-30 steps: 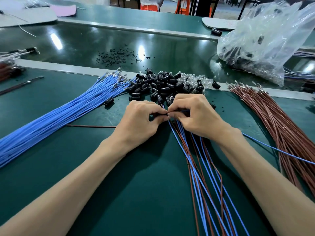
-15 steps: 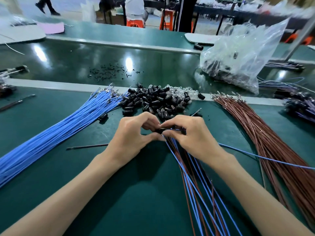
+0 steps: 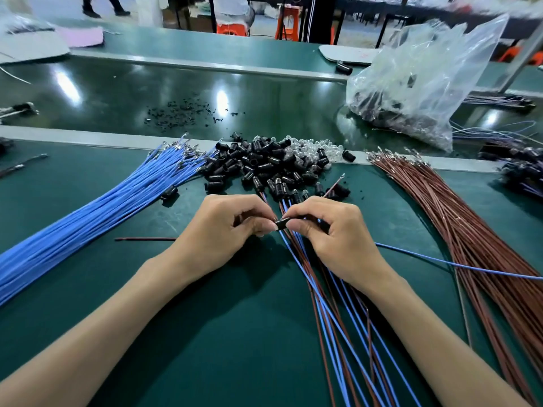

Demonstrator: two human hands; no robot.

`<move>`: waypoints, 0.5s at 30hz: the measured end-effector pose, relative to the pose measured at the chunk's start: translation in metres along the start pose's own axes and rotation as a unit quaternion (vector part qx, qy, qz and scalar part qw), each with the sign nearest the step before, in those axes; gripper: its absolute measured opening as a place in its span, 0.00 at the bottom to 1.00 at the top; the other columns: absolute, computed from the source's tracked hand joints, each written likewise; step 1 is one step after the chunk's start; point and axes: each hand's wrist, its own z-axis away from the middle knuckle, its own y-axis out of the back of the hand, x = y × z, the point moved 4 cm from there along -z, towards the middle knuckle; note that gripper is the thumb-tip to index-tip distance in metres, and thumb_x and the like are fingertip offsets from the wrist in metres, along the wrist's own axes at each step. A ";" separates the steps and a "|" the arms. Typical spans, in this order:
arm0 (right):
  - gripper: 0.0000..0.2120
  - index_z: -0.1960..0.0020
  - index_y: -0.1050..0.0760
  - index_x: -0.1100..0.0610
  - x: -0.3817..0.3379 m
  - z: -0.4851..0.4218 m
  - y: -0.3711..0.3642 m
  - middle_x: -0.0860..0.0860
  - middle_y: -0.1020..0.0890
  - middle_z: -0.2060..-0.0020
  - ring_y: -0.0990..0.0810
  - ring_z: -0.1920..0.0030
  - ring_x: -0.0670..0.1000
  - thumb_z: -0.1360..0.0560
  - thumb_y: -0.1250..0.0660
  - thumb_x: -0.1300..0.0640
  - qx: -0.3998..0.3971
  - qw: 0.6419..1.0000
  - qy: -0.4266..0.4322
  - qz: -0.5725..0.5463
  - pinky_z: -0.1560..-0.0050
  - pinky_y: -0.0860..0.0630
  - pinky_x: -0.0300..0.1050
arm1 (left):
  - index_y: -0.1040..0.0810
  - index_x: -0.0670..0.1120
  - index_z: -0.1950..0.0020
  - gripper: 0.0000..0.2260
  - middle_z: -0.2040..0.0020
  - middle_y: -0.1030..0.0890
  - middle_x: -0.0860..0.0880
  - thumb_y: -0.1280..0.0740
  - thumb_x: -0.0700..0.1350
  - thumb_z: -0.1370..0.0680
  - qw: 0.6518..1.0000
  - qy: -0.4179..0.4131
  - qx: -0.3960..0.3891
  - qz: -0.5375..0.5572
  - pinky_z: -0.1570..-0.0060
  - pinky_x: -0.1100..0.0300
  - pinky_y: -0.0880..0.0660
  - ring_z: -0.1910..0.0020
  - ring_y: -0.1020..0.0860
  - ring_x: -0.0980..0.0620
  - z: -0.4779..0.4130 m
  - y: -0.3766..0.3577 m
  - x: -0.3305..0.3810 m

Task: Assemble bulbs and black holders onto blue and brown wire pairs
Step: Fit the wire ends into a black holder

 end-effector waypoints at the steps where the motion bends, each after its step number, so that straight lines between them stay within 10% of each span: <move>1: 0.04 0.55 0.18 0.62 0.000 0.000 0.000 0.54 0.18 0.62 0.22 0.61 0.49 0.29 0.28 0.67 -0.002 1.000 -0.003 -0.004 0.57 0.27 0.36 | 0.19 0.42 0.61 0.06 0.69 0.20 0.53 0.28 0.32 0.28 0.999 -0.027 -0.003 -0.026 0.65 0.69 0.28 0.68 0.23 0.56 0.001 -0.001 0.002; 6: 0.04 0.54 0.18 0.61 0.002 0.001 -0.001 0.48 0.19 0.63 0.24 0.62 0.45 0.28 0.29 0.67 -0.020 0.999 -0.034 -0.037 0.59 0.31 0.30 | 0.20 0.39 0.61 0.04 0.68 0.18 0.51 0.29 0.33 0.28 0.999 -0.040 -0.004 0.018 0.63 0.66 0.23 0.68 0.20 0.59 0.003 0.000 0.001; 15: 0.08 0.56 0.19 0.52 -0.003 0.003 0.000 0.58 0.19 0.62 0.24 0.59 0.60 0.27 0.30 0.65 -0.053 0.992 -0.039 -0.108 0.58 0.30 0.50 | 0.20 0.44 0.60 0.06 0.67 0.17 0.48 0.32 0.34 0.29 0.981 0.053 -0.043 0.184 0.64 0.72 0.26 0.69 0.21 0.60 0.004 0.000 0.005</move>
